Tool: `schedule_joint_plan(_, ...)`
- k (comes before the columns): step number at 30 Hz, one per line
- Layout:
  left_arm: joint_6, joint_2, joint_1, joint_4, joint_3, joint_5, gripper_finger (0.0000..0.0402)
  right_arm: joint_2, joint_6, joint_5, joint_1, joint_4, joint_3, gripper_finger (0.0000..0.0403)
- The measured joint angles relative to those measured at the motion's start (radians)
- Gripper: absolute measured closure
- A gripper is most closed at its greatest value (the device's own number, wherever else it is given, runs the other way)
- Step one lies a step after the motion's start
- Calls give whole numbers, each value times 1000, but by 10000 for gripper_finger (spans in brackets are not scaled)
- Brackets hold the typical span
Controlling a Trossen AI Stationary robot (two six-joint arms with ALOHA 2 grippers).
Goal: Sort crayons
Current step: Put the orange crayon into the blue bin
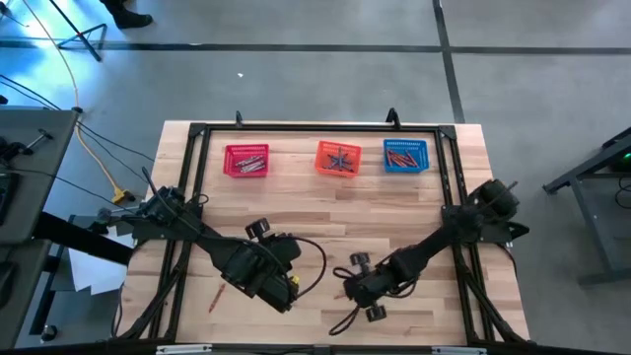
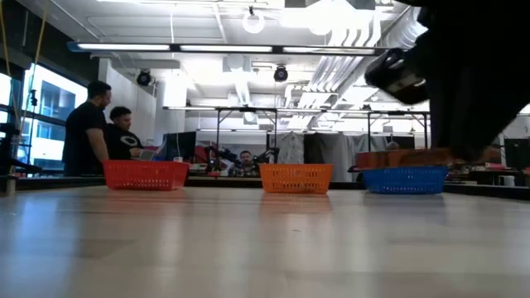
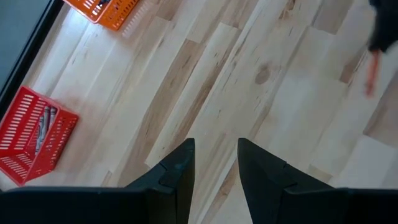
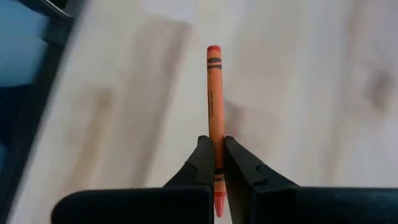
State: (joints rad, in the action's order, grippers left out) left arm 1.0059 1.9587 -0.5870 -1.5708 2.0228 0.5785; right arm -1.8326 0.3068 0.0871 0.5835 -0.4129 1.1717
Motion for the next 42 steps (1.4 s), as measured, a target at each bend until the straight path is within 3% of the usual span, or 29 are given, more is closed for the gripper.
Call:
schedule_joint_plan(6, 6, 0, -24, 0, 0, 20, 291, 128, 30, 83, 14, -120, 1, 400)
schedule_joint_plan(12, 64, 0, -58, 0, -36, 150, 291, 267, 26, 183, 19, -163, 2, 400)
schedule_joint_plan(17, 157, 0, -107, 0, -128, 232, 291, 389, -37, 384, 29, -186, 3, 400)
schedule_joint_plan(21, 261, 1, -135, -1, -200, 266, 291, 476, -56, 613, 23, -246, 3, 400)
schedule_joint_plan(24, 315, 1, -143, -2, -234, 299, 291, 513, -16, 777, -22, -334, 3, 400)
schedule_joint_plan(27, 357, 1, -139, -1, -259, 358, 291, 531, 54, 854, -106, -378, -39, 400)
schedule_joint_plan(31, 373, 1, -124, 0, -268, 481, 291, 532, 28, 863, -261, -368, -128, 400)
schedule_joint_plan(37, 357, 1, -74, 0, -270, 663, 291, 532, -102, 853, -587, -233, -269, 400)
schedule_joint_plan(39, 322, 1, -50, 0, -270, 670, 291, 532, -158, 781, -711, -141, -313, 400)
schedule_joint_plan(42, 276, 0, -15, 0, -270, 665, 291, 532, -259, 568, -889, 24, -377, 400)
